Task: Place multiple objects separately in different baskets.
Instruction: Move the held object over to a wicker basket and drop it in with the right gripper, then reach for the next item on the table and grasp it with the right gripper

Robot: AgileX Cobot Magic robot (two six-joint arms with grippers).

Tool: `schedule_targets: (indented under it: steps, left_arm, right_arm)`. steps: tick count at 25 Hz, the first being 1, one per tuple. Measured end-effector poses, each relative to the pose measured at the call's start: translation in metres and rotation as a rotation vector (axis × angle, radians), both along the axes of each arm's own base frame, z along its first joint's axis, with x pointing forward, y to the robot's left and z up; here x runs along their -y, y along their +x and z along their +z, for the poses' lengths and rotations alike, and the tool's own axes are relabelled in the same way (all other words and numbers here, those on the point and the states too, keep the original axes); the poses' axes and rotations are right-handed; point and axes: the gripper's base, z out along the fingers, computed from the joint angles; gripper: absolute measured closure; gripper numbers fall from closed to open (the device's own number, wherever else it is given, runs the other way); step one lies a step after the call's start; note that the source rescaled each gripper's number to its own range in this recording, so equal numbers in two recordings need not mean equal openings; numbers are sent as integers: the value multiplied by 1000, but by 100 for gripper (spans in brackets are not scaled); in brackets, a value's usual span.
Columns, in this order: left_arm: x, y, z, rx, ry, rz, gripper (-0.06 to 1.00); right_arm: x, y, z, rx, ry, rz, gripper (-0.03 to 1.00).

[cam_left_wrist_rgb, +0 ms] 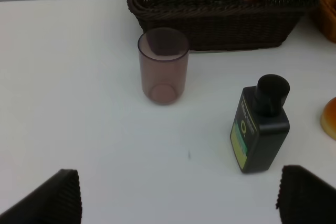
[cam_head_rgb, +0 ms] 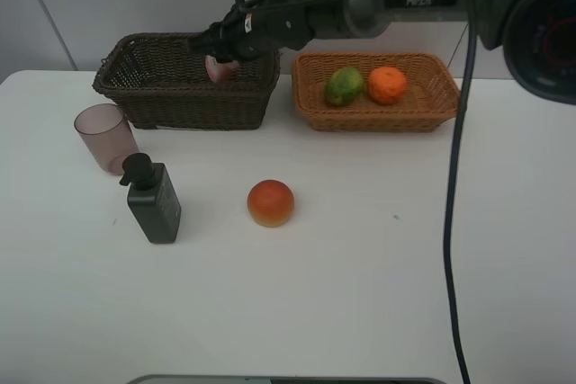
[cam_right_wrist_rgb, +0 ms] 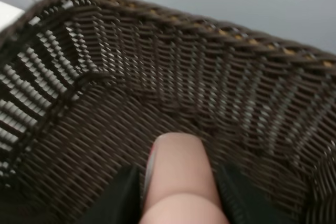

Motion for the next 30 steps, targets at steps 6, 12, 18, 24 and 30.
schedule_targets:
  steps: [6,12,18,24,30]
  left_arm:
    - [0,0,0,0,0,0,-2]
    - [0,0,0,0,0,0,-2]
    - [0,0,0,0,0,0,-2]
    - [0,0,0,0,0,0,-2]
    - [0,0,0,0,0,0,-2]
  right_arm:
    - [1,1,-8,-15,-14,-4,96]
    - [1,1,-8,-17,-15,-5,31]
    - [7,-3,16,-30,-34,-23,8]
    - [21,-17,65,-52,-64,-59,8]
    - [42,-37,109,-92,-158,-76,7]
